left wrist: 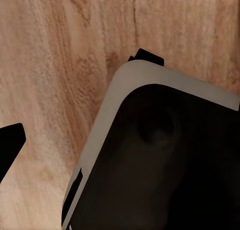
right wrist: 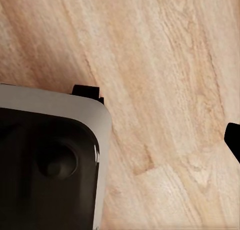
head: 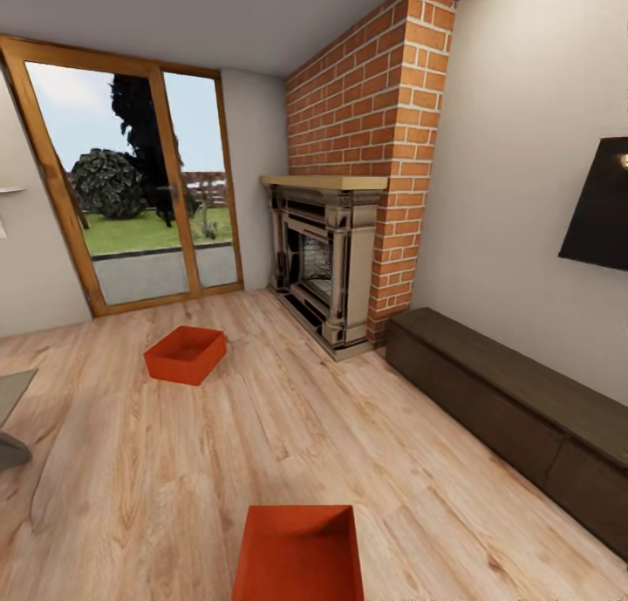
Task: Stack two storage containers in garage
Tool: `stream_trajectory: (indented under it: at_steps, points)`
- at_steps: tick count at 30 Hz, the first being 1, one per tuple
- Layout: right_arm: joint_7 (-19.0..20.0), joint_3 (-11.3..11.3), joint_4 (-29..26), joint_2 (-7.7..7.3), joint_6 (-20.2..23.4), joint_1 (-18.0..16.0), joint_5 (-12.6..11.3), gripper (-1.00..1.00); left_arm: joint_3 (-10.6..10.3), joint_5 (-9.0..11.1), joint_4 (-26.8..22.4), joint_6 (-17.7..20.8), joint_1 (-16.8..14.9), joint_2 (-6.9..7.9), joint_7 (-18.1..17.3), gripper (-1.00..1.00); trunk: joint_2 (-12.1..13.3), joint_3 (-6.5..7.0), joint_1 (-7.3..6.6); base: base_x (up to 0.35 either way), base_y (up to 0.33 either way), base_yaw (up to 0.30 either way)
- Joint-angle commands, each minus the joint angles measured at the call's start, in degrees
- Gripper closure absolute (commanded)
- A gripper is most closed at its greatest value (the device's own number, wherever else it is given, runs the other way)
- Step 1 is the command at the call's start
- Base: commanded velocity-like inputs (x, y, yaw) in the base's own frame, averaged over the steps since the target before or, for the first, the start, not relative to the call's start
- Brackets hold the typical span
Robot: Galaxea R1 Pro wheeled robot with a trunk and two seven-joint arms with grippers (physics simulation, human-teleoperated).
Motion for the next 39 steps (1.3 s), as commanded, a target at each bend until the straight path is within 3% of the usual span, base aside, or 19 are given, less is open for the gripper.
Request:
stream_trajectory:
  at_steps: [1, 11, 21, 39]
  points:
    - [0.0, 0.5, 0.2, 0.04, -0.3, -0.1, -0.4, -1.00, 0.4, 0.0, -0.1, 0.2, 0.0, -0.02, 0.0, -1.00, 0.0, -0.06, 0.00, 0.000, 0.000, -0.076]
    - [0.0, 0.6, 0.2, -0.01, -0.2, -0.1, -0.2, -1.00, 0.5, 0.0, -0.1, 0.2, 0.0, -0.02, 0.2, -1.00, 0.0, -0.06, 0.00, 0.000, 0.004, -0.011]
    - [0.0, 0.6, 0.2, -0.01, -0.3, -0.1, -0.3, -1.00, 0.5, 0.0, -0.3, 0.2, 0.0, -0.04, 0.4, -1.00, 0.0, -0.06, 0.00, 0.000, 0.178, 0.000]
    - [0.0, 0.6, 0.2, -0.01, -0.4, -0.1, -0.3, -1.00, 0.5, 0.0, -0.3, 0.2, 0.0, -0.02, 0.4, -1.00, 0.0, -0.06, 0.00, 0.000, 0.007, 0.000]
